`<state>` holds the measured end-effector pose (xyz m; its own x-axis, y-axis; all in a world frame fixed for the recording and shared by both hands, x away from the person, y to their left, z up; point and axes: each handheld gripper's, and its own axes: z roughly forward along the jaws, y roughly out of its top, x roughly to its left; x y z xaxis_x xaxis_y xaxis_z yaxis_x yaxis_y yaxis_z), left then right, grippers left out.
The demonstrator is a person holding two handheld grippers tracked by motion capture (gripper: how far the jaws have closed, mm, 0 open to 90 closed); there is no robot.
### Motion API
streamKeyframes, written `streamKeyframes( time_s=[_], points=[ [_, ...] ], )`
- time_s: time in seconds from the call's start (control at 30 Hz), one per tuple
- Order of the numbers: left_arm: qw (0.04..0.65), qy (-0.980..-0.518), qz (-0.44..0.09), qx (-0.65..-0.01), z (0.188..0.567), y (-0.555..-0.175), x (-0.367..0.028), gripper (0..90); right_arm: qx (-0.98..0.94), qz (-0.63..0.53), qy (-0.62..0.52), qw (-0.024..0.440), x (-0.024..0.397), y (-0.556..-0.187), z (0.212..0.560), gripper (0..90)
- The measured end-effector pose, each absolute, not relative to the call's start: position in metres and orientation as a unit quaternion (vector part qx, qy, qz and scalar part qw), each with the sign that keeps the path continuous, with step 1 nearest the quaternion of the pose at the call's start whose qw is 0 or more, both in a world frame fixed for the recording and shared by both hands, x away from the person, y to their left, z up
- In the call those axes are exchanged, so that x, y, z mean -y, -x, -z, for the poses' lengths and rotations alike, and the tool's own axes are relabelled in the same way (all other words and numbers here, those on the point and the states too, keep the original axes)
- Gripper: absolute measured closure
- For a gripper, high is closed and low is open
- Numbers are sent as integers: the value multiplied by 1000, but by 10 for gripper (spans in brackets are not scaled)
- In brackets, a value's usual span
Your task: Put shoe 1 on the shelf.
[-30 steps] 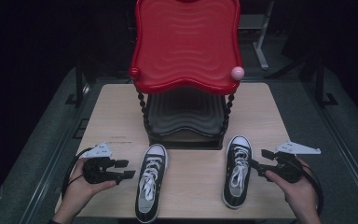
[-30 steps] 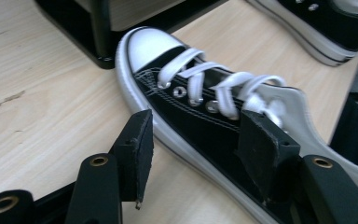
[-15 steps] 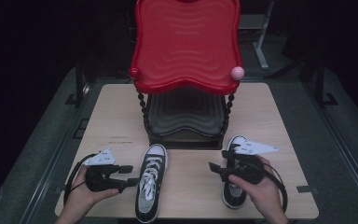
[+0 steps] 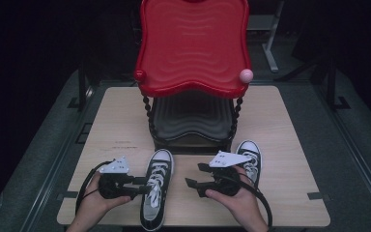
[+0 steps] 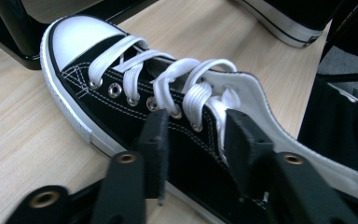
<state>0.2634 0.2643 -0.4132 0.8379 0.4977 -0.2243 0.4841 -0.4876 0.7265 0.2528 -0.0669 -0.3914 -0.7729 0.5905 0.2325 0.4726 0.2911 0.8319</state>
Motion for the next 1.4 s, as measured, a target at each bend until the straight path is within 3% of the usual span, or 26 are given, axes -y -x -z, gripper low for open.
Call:
streamKeyframes(
  time_s=[0.13, 0.27, 0.5, 0.6, 0.67, 0.73, 0.83, 0.93, 1.4],
  points=[
    [421, -863, 10, -280, 417, -264, -265, 783, -809, -493, -315, 51, 46, -252, 397, 329],
    [416, -862, 22, -290, 420, -266, -265, 850, -817, -491, -300, 42, 25, -252, 404, 332],
    [420, -858, 27, -295, 421, -266, -266, 862, -826, -487, -283, 24, -5, -254, 417, 352],
    [420, -858, 28, -295, 421, -266, -266, 862, -829, -484, -278, 20, -14, -257, 424, 391],
    [421, -857, 28, -295, 421, -267, -266, 862, -833, -478, -277, 17, -17, -258, 428, 475],
    [421, -857, 28, -294, 421, -267, -266, 863, -833, -479, -277, 10, -18, -259, 430, 485],
    [422, -858, 25, -291, 421, -267, -268, 865, -834, -479, -276, -4, -18, -260, 433, 698],
    [424, -858, 23, -290, 420, -267, -268, 870, -833, -475, -283, -14, -15, -258, 436, 817],
    [453, -856, 24, -250, 394, -252, -252, 870, -827, -488, -277, -15, 11, -244, 412, 853]
  ],
)
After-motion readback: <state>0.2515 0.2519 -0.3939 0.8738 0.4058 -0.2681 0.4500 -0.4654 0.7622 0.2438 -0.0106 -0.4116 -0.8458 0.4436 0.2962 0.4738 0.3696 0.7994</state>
